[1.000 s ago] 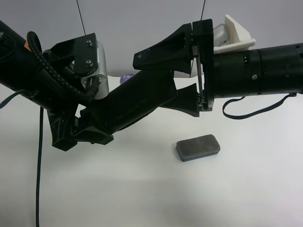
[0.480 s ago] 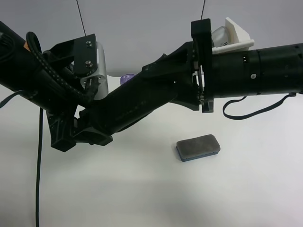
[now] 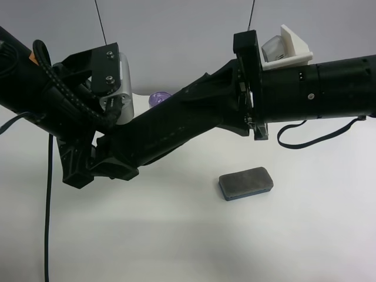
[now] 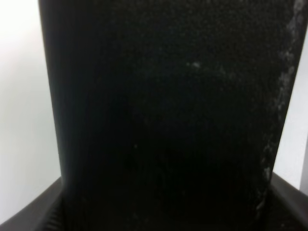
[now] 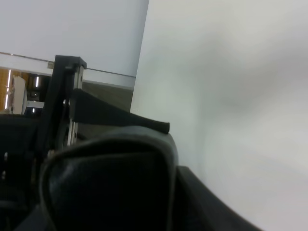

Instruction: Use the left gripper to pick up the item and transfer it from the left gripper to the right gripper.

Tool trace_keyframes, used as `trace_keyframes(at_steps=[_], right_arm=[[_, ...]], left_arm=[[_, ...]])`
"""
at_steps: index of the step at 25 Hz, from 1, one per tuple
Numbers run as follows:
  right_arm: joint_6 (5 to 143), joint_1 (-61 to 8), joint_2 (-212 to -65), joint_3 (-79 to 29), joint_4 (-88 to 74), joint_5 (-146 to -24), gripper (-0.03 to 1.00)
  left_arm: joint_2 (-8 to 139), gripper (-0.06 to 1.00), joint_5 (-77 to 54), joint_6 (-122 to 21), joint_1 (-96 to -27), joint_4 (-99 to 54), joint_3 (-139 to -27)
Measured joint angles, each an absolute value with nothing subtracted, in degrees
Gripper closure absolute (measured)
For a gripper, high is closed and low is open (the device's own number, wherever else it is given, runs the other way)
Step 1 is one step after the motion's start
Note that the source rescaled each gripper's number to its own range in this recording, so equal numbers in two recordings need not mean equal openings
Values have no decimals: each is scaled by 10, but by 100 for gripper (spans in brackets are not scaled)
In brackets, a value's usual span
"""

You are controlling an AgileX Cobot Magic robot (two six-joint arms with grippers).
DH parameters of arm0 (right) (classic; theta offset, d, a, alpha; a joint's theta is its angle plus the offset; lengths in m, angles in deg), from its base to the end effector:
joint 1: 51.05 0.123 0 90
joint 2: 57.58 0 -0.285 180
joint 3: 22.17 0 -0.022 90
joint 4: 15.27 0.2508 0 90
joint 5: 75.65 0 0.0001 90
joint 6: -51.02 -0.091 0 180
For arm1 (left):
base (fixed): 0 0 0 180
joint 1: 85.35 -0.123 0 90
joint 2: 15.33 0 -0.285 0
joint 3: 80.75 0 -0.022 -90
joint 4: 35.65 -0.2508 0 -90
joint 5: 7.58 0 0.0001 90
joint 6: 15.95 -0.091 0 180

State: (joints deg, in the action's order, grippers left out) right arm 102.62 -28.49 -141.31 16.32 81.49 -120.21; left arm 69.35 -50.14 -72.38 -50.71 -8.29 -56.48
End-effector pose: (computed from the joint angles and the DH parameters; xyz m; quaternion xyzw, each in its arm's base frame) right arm 0.2080 0.1551 0.2630 -0.0238 0.8090 0.5446 0.2200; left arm 0.2007 -0.1731 0.2726 0.5814 0.7521 -0.1491 0.2722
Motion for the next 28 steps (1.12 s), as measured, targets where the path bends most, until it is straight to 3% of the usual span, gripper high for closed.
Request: trace_keyframes(at_steps=[1, 2, 4, 5, 8, 28], right_arm=[[1026, -285, -1413, 163, 817, -1201, 84], [1025, -285, -1414, 163, 817, -1201, 95], [1025, -285, -1416, 163, 817, -1201, 95], [1025, -285, -1416, 163, 817, -1201, 95], [1025, -285, -1416, 163, 817, -1201, 95], [1021, -285, -1416, 163, 800, -1189, 95]], left_arm=[[694, 66, -499, -722, -507, -81, -565], [694, 36, -497, -719, -507, -80, -565], [693, 8, -495, -717, -507, -79, -565], [693, 2, -495, -716, -507, -79, -565], [693, -4, -495, -716, -507, -79, -565], [572, -5, -487, -702, -507, -80, -565]])
